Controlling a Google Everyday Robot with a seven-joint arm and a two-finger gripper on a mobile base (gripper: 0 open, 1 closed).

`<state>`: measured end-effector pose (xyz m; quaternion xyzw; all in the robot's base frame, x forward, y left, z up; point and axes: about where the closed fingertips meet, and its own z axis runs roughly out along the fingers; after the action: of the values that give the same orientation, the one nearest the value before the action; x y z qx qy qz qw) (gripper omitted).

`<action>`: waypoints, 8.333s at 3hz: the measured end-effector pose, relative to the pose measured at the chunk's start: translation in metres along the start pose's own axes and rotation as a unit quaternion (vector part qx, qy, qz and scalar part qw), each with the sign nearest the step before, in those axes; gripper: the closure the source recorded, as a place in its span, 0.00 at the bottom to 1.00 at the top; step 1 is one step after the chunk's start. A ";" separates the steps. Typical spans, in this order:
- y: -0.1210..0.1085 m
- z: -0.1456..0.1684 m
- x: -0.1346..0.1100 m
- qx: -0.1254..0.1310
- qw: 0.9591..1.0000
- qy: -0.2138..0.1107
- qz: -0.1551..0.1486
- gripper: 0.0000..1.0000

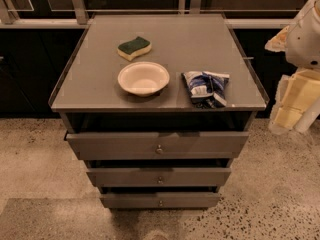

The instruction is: Open bottom drawer

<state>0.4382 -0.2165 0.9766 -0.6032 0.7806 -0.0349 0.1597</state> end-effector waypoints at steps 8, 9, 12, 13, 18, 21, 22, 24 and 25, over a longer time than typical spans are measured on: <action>0.209 0.306 0.017 -0.141 0.946 -0.254 0.144 0.00; 0.225 0.342 0.028 -0.141 0.935 -0.277 0.171 0.00; 0.251 0.527 0.050 -0.159 0.899 -0.291 0.286 0.00; 0.239 0.527 0.055 -0.127 0.897 -0.302 0.297 0.00; 0.160 0.639 0.088 -0.021 0.860 -0.369 0.351 0.00; 0.093 0.733 0.069 0.037 0.892 -0.351 0.283 0.00; 0.078 0.755 0.068 0.036 0.896 -0.342 0.281 0.00; 0.077 0.803 0.076 0.003 0.890 -0.322 0.323 0.00; 0.077 0.803 0.076 0.003 0.890 -0.322 0.323 0.00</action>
Offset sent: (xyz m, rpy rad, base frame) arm -0.0054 0.0016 -0.0040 0.0138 -0.0375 0.0099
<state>0.5834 -0.1569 0.1817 -0.2959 0.8377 0.2129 0.4066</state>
